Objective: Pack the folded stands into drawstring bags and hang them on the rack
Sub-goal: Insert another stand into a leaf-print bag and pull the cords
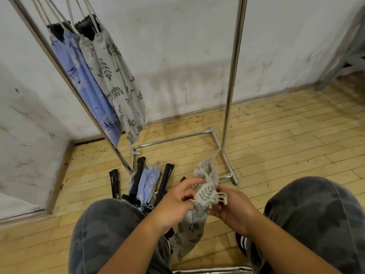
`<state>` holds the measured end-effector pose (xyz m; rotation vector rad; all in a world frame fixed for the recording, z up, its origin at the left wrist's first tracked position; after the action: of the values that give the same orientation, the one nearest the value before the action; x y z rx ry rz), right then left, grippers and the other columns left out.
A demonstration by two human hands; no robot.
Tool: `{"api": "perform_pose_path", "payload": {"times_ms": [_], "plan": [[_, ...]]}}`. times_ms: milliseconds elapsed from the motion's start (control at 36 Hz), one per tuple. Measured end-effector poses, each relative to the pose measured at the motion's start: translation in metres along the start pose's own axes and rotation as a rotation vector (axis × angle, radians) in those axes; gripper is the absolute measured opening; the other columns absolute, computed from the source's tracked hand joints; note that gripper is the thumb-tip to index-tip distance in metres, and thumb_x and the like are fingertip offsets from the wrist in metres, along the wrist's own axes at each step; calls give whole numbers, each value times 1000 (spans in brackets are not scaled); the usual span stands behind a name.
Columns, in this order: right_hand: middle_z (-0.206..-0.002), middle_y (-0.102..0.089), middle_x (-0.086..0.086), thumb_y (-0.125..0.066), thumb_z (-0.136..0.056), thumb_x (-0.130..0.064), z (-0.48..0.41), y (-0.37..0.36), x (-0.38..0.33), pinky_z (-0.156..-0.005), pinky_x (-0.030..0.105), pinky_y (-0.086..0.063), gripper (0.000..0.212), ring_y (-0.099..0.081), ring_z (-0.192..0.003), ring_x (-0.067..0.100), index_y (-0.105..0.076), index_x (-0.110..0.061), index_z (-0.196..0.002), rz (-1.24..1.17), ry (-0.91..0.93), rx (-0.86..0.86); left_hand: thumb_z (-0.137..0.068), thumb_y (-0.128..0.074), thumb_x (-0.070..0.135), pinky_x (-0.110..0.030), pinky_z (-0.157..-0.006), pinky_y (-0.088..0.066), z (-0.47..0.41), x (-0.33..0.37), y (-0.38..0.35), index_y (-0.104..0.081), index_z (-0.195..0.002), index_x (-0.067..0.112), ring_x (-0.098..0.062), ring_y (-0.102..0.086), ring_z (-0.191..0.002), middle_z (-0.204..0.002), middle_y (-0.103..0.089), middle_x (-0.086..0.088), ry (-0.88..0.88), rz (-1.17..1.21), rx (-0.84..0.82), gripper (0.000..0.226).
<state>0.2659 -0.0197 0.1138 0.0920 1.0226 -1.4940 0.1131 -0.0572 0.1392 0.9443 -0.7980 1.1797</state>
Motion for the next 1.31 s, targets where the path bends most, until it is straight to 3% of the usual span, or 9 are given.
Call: {"api": "perform_pose_path", "payload": {"times_ms": [194,444,500,556,722,1000,1139,1222,1306], "plan": [[-121,-71,27,-51,-107,-30,5,-8,-1,-83,43,-58,41,-71,-102,36,-65,3,-128,20,-25,-119,-81,-56,-14,-28,-91,-54,5,4,-13,-64,-129,40,-15,-70,-102,-105,-73,1,50,-46,-132,73],[-87,-76,12,-62,-100,-33,9,-5,-7,-66,29,-59,42,-76,-75,21,-66,6,-113,352,175,-7,-81,-75,46,-49,-110,-49,4,-3,-11,-69,-120,27,-22,-69,-116,-122,-71,-6,130,149,-83,43],[-97,-79,12,-55,-105,-35,10,-7,-4,-80,35,-60,41,-78,-89,23,-70,0,-118,326,143,-41,-87,-75,49,-49,-108,-51,6,-4,-13,-64,-127,29,-19,-70,-115,-120,-73,-1,142,151,-96,46],[-111,-77,17,-56,-104,-38,10,-8,-2,-95,48,-57,39,-75,-106,32,-72,-5,-120,348,137,-69,-93,-72,47,-46,-106,-53,7,-3,-14,-61,-130,32,-15,-70,-114,-121,-73,0,148,127,-107,42],[-74,-71,-1,-64,-101,-24,10,-7,-2,-67,25,-52,27,-68,-68,9,-71,-14,-77,548,190,-34,-94,-72,33,-42,-101,-57,6,-2,-12,-63,-121,32,-13,-72,-107,-116,-74,6,100,-19,-75,28],[-72,-51,9,-58,-95,-25,-3,21,-11,-64,39,-58,34,-52,-69,22,-50,-2,-71,746,276,267,-102,-52,12,-29,-77,-58,-5,-13,14,-57,-105,32,-6,-71,-91,-107,-73,12,50,-120,199,20],[-73,-55,12,-59,-99,-23,-4,39,-16,-50,20,-53,36,-58,-69,25,-57,5,-77,726,268,463,-98,-46,-1,-28,-50,-39,-5,-13,23,-51,-95,28,-12,-43,-53,-79,-56,6,1,-266,297,30],[-66,-52,6,-59,-99,-25,0,45,-19,-49,21,-51,36,-63,-65,26,-55,-1,-73,748,282,535,-101,-47,2,-10,-67,-41,-4,-13,17,-66,-98,26,-8,-58,-84,-100,-58,10,-23,-477,257,31],[-66,-56,5,-59,-98,-28,0,46,-21,-51,25,-56,36,-67,-71,32,-61,1,-78,751,288,559,-106,-51,18,-23,-100,-45,-6,-16,14,-65,-128,31,-15,-57,-118,-130,-55,3,10,-577,216,29]]}}
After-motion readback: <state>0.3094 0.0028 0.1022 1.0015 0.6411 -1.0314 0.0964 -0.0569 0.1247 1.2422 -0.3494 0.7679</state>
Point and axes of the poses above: each hand's wrist, its own z-axis away from the middle knuckle, its own y-axis out of the back of the hand, x = y × z, the point moved 6 cm from there along -z, towards the middle knuckle
